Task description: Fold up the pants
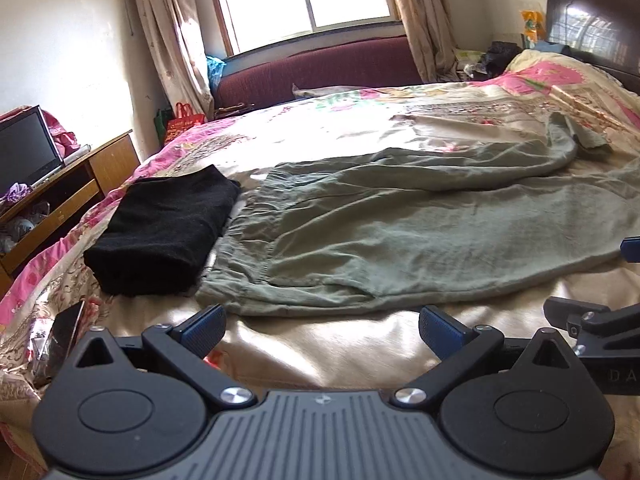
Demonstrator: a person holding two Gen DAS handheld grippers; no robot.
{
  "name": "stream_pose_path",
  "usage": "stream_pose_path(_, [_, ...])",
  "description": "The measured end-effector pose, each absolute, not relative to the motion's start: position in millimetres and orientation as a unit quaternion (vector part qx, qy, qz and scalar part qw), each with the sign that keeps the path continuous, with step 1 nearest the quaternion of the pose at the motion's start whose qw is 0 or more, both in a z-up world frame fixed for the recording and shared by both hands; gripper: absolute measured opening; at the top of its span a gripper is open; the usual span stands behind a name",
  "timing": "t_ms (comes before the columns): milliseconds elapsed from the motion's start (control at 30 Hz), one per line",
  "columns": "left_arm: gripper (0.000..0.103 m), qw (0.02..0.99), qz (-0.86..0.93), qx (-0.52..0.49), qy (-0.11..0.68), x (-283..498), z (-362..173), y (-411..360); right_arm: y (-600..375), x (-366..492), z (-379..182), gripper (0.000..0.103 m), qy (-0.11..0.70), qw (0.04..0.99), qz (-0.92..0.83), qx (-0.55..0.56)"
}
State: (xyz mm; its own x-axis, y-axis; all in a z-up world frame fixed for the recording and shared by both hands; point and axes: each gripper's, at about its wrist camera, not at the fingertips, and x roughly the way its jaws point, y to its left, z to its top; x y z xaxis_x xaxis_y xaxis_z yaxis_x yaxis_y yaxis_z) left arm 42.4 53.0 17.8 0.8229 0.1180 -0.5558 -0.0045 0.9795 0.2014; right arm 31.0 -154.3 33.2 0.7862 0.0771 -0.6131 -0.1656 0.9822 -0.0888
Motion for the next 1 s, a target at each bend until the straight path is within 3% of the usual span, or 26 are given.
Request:
stream_pose_path(233, [0.103, 0.939, 0.077, 0.070, 0.327, 108, 2, 107, -100, 95, 20, 0.080, 0.327, 0.916, 0.193, -0.127])
stream_pose_path(367, [0.103, 0.925, 0.067, 0.087, 0.364, 133, -14, 119, -74, 120, 4, 0.061, 0.340, 0.887, 0.260, -0.173])
stream_pose_path(433, [0.086, 0.920, 0.061, 0.085, 0.377, 139, -18, 123, -69, 129, 0, 0.051, 0.342, 0.878, 0.282, -0.181])
stream_pose_path(567, [0.060, 0.911, 0.055, 0.066, 0.403, 144, -17, 133, -62, 142, 1, 0.016, 0.373, 0.849, 0.321, -0.194])
stream_pose_path(767, [0.047, 0.898, 0.059, 0.075, 0.429, 144, -4, 146, -42, 142, 11, 0.010, 0.414, 0.822, 0.353, -0.168])
stream_pose_path(1000, [0.050, 0.880, 0.085, 0.112, 0.453, 140, 11, 165, -12, 147, 14, 0.020, 0.437, 0.818, 0.355, -0.118])
